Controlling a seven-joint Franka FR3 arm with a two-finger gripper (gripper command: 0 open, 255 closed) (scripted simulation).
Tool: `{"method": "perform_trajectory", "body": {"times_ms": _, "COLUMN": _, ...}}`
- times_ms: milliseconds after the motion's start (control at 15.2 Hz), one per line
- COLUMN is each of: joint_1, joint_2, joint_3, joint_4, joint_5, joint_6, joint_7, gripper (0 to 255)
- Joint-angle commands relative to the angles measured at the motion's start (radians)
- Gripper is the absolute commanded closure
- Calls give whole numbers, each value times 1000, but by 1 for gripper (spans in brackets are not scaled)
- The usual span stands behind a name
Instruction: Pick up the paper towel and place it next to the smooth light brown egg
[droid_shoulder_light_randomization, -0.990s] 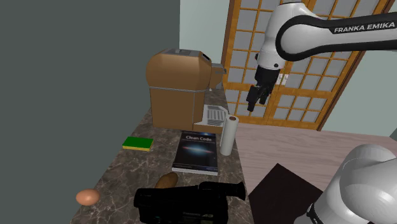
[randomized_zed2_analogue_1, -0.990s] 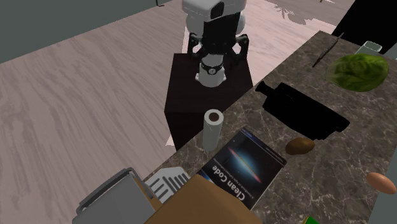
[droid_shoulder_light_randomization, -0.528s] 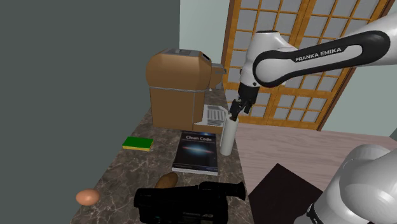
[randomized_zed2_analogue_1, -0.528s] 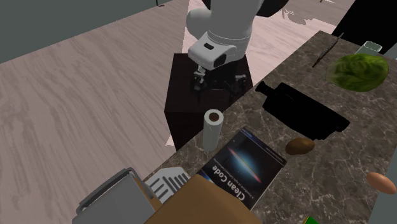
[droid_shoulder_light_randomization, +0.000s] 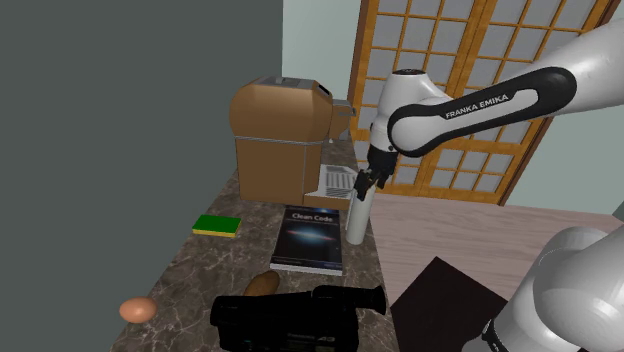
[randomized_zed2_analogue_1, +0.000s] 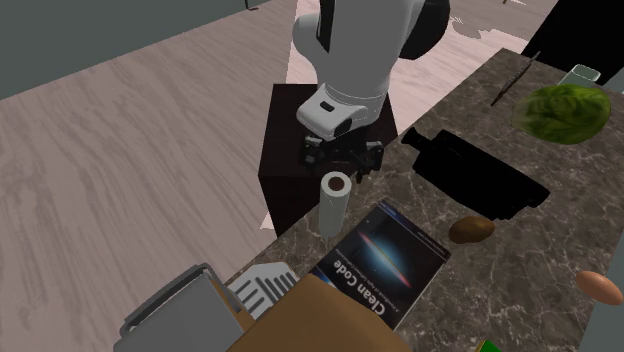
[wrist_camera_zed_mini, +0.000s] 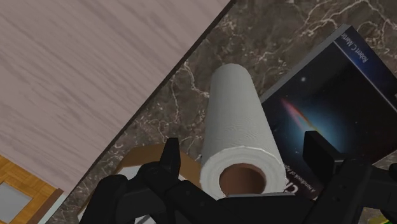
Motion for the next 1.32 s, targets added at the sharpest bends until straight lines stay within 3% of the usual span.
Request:
{"method": "perform_trajectory", "body": {"times_ms": 0, "joint_1": -1, "joint_2": 21, "joint_3": -1, "joint_4": -2, "joint_5": -1, "joint_6": 23, "joint_7": 1, "gripper": 0}}
{"method": "perform_trajectory", "body": {"times_ms": 462, "joint_1": -1, "joint_2": 21, "joint_3": -1, "joint_4": -1, "joint_5": -1, "joint_6": 23, "joint_7": 1, "gripper": 0}}
{"method": "perform_trajectory", "body": {"times_ms": 528, "joint_1": -1, "joint_2": 21, "joint_3": -1, "joint_4": -1, "joint_5": -1, "joint_6": 23, "joint_7": 1, "gripper": 255}}
{"method": "perform_trajectory", "body": {"times_ms": 1254, "joint_1": 0, "joint_2": 7, "joint_3": 0, "joint_4": 16, "joint_5": 1, "joint_6": -7, "joint_7": -1, "gripper": 255}}
